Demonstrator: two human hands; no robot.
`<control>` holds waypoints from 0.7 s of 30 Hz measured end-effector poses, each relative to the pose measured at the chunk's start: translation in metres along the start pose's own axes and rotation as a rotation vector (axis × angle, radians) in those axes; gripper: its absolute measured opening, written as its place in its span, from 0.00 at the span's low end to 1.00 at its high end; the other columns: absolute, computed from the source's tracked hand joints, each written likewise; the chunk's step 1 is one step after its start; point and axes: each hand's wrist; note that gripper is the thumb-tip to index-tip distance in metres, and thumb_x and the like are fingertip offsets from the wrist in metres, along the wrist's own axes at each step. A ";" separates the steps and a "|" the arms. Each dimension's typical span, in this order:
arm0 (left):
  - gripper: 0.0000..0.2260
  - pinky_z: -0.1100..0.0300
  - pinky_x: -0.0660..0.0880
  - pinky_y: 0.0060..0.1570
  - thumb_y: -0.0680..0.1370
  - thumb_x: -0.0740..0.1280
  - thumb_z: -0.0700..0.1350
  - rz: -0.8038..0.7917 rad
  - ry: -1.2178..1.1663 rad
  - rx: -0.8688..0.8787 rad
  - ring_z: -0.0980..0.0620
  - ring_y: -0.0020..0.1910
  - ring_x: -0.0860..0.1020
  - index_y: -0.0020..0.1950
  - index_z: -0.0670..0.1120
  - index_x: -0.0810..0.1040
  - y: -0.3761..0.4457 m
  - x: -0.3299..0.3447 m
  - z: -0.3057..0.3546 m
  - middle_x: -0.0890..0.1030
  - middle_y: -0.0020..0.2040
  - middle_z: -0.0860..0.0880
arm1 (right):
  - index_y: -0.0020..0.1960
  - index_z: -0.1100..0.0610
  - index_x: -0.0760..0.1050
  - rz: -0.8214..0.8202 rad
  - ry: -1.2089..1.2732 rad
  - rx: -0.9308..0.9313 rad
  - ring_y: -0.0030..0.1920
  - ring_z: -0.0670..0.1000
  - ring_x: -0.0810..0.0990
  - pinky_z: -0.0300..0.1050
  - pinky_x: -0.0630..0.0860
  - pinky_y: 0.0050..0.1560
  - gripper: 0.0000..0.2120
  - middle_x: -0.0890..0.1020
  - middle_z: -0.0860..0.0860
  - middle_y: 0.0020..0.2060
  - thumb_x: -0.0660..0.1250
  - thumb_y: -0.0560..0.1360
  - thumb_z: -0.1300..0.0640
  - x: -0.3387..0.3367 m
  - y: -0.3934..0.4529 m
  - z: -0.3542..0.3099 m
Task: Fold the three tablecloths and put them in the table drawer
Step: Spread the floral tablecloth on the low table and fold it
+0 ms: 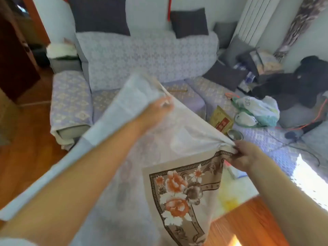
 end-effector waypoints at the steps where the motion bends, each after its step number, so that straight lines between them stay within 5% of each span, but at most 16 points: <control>1: 0.18 0.56 0.68 0.66 0.85 0.63 0.49 -0.088 0.041 -0.133 0.47 0.70 0.72 0.74 0.49 0.70 -0.025 0.028 -0.049 0.73 0.72 0.45 | 0.51 0.63 0.76 0.051 -0.002 0.040 0.21 0.51 0.77 0.38 0.72 0.19 0.13 0.80 0.56 0.30 0.53 0.85 0.64 -0.005 0.017 0.012; 4: 0.31 0.60 0.63 0.72 0.83 0.66 0.54 -0.201 0.096 -0.465 0.51 0.77 0.64 0.82 0.47 0.58 -0.117 0.088 -0.166 0.61 0.81 0.51 | 0.56 0.61 0.73 0.158 -0.068 0.133 0.26 0.48 0.72 0.36 0.69 0.20 0.11 0.77 0.55 0.34 0.51 0.84 0.63 -0.012 0.062 0.051; 7: 0.17 0.71 0.72 0.45 0.82 0.68 0.47 -0.107 -0.081 -0.786 0.57 0.58 0.73 0.68 0.53 0.67 -0.195 0.119 -0.228 0.69 0.66 0.55 | 0.47 0.63 0.72 0.104 -0.134 0.193 0.16 0.47 0.69 0.36 0.67 0.15 0.15 0.74 0.54 0.24 0.49 0.85 0.64 -0.003 0.085 0.076; 9: 0.23 0.71 0.72 0.43 0.81 0.69 0.45 -0.101 -0.143 -0.927 0.55 0.59 0.75 0.75 0.51 0.65 -0.237 0.134 -0.249 0.70 0.71 0.51 | 0.48 0.65 0.71 0.081 -0.123 0.231 0.18 0.50 0.75 0.37 0.69 0.15 0.14 0.76 0.55 0.32 0.49 0.85 0.64 0.007 0.086 0.086; 12: 0.32 0.59 0.70 0.60 0.80 0.70 0.49 0.020 -0.250 -0.987 0.50 0.67 0.71 0.80 0.48 0.60 -0.259 0.154 -0.263 0.69 0.74 0.46 | 0.52 0.64 0.71 0.098 -0.128 0.279 0.37 0.53 0.76 0.41 0.75 0.20 0.13 0.77 0.55 0.40 0.51 0.86 0.60 0.014 0.090 0.095; 15: 0.24 0.57 0.67 0.59 0.80 0.70 0.48 0.193 -0.456 -1.024 0.50 0.64 0.70 0.73 0.50 0.64 -0.256 0.172 -0.256 0.70 0.70 0.49 | 0.54 0.67 0.73 0.064 -0.170 0.289 0.40 0.53 0.76 0.43 0.81 0.32 0.12 0.81 0.56 0.37 0.61 0.82 0.57 0.010 0.082 0.104; 17: 0.19 0.55 0.67 0.58 0.80 0.70 0.49 0.313 -0.586 -1.028 0.53 0.59 0.72 0.67 0.47 0.69 -0.245 0.191 -0.250 0.74 0.66 0.50 | 0.59 0.69 0.73 0.019 -0.164 0.279 0.40 0.53 0.76 0.42 0.81 0.39 0.20 0.82 0.53 0.36 0.70 0.74 0.56 0.002 0.074 0.106; 21: 0.16 0.51 0.73 0.61 0.81 0.65 0.60 0.616 -0.934 -0.971 0.47 0.54 0.80 0.57 0.49 0.80 -0.225 0.231 -0.246 0.85 0.54 0.45 | 0.66 0.60 0.72 0.022 -0.020 0.412 0.56 0.54 0.81 0.40 0.77 0.48 0.14 0.79 0.54 0.61 0.54 0.85 0.58 -0.017 0.071 0.097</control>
Point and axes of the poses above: each hand's wrist, its own y-axis towards the middle knuckle, its own x-axis out of the palm, z = x × y
